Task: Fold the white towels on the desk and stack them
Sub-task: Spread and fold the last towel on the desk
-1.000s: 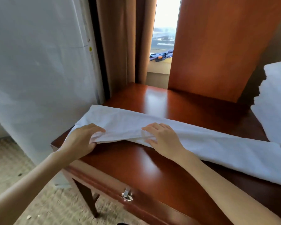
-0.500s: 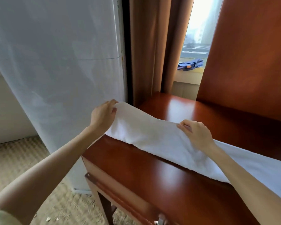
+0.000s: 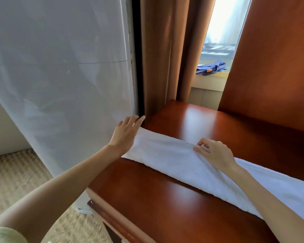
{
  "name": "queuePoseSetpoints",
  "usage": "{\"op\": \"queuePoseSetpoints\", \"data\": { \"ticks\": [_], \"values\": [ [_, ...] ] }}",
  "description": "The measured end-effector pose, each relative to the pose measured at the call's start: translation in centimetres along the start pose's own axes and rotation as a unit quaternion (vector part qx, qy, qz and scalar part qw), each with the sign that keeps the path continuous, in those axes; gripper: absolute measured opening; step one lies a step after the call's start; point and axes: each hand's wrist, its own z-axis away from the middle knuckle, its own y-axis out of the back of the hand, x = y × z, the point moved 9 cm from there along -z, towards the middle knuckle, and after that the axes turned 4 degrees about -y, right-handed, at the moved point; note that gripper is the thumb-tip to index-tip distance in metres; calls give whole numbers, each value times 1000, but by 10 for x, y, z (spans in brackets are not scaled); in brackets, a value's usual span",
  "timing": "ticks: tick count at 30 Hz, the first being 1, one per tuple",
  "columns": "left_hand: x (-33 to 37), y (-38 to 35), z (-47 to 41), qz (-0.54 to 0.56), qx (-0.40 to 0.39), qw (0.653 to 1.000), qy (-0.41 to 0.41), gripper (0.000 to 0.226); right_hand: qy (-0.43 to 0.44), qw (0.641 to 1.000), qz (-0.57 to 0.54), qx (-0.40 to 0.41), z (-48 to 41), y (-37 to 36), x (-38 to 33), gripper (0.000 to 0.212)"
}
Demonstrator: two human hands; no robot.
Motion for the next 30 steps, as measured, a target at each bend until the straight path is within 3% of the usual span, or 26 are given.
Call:
{"op": "queuePoseSetpoints", "data": {
  "ticks": [2, 6, 8, 12, 16, 18, 20, 24, 26, 30],
  "values": [
    [30, 6, -2, 57, 2, 998, -36, 57, 0, 1000, 12, -8, -1, -2, -1, 24],
    [92, -37, 22, 165, -180, 962, -122, 57, -5, 1000, -1, 6, 3, 0, 0, 17],
    [76, -41, 25, 197, -175, 960, -99, 57, 3, 1000, -14, 16, 7, 2, -1, 17],
    [24, -39, 28, 161, -170, 972, -21, 52, -2, 1000, -11, 19, 10, 2, -3, 22],
    [-1, -37, 39, 110, -197, 970, 95, 52, 15, 997, 62, 34, 17, 11, -20, 18],
    [26, -20, 33, 79, -154, 983, 67, 53, 76, 990, 86, 76, 29, 17, -45, 24],
    [76, -6, 29, 132, -116, 984, 7, 52, 130, 985, 62, 95, 46, 17, -72, 33],
    [161, -12, 39, 153, -134, 975, -87, 50, 122, 986, 115, -16, 72, -19, -66, 47],
    [164, -17, 42, 142, -135, 978, -77, 51, 66, 987, 125, -71, 80, -19, -30, 50],
    [163, -17, 43, 161, -159, 970, -90, 51, -31, 987, 121, -104, 102, 13, 52, 56]
  ]
}}
